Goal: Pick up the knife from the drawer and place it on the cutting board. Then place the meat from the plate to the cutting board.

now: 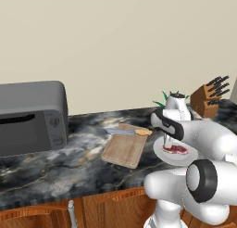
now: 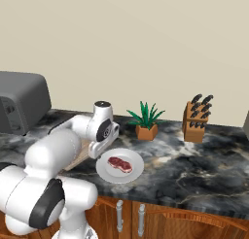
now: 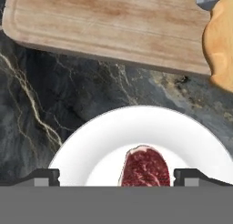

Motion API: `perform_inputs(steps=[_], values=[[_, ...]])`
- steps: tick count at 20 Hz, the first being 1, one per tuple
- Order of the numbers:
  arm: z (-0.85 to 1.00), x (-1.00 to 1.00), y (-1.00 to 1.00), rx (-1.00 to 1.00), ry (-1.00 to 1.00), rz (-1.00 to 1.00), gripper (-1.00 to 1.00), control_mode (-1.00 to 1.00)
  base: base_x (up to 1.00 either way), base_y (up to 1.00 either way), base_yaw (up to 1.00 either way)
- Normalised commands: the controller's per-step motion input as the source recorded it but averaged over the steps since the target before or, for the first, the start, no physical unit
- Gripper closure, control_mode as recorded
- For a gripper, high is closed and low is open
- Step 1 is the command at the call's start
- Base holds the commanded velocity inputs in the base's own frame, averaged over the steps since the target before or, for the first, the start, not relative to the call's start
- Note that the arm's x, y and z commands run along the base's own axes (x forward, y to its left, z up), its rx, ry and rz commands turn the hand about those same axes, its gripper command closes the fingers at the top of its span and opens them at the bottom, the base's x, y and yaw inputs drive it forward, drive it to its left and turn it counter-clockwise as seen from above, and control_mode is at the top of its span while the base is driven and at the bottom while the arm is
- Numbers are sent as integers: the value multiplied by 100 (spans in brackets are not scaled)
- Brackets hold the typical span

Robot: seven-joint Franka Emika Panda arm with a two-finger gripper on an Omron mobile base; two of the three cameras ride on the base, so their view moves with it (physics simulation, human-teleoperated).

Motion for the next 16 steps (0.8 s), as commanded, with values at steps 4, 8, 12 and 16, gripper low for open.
perform_inputs(steps=[4, 8, 12, 16], values=[[-5, -16, -4, -3, 0, -9, -100, -100, 0, 0, 0], [-6, -14, -13, -1, 0, -7, -100, -100, 0, 0, 0], [-9, -8, -14, 0, 0, -5, -100, -100, 0, 0, 0], [-10, -4, -12, 0, 0, -4, -100, -100, 0, 0, 0]])
